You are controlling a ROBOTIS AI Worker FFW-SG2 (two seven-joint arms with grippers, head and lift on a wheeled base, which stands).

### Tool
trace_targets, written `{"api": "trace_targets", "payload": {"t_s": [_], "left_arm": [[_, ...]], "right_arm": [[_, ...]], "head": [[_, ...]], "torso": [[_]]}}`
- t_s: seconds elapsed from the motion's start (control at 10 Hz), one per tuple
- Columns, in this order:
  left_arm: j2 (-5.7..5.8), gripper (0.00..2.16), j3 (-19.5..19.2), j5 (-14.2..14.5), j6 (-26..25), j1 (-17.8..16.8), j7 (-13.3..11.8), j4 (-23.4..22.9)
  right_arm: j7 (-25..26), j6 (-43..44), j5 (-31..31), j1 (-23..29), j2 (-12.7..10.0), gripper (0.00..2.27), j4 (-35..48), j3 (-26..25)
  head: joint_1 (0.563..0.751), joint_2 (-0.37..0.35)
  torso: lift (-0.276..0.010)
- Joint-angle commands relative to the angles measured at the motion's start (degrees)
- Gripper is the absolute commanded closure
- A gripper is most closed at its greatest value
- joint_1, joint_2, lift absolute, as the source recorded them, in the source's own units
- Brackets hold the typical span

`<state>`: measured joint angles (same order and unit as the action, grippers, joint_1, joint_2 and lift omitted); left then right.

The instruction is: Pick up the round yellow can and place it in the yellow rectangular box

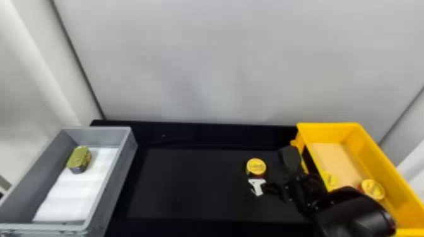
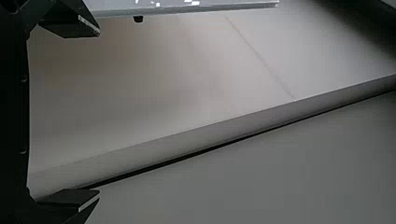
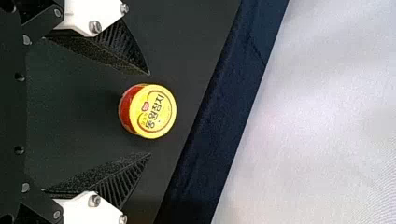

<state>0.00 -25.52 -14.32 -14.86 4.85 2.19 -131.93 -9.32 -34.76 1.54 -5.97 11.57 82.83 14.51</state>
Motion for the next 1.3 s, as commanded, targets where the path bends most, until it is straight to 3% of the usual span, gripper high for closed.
{"api": "trace_targets", "payload": {"t_s": [0.0,0.6,1.2], "left_arm": [[-0.15,0.07,0.02,0.0,0.08,-0.01,0.01,-0.09],[-0.15,0.07,1.34,-0.97,-0.18,-0.27,0.01,0.18],[-0.15,0.07,1.96,-1.23,-0.18,-0.71,0.01,0.44]], "right_arm": [[0.26,1.43,-0.05,-1.68,-0.76,0.22,-3.2,-0.01],[1.23,6.62,-0.14,-12.75,-2.87,0.22,-22.01,0.35],[0.61,8.02,-0.58,-13.98,-4.54,0.19,-23.41,1.23]], "head": [[0.692,0.014],[0.692,0.014],[0.692,0.014]], "torso": [[-0.056],[-0.056],[-0.056]]}}
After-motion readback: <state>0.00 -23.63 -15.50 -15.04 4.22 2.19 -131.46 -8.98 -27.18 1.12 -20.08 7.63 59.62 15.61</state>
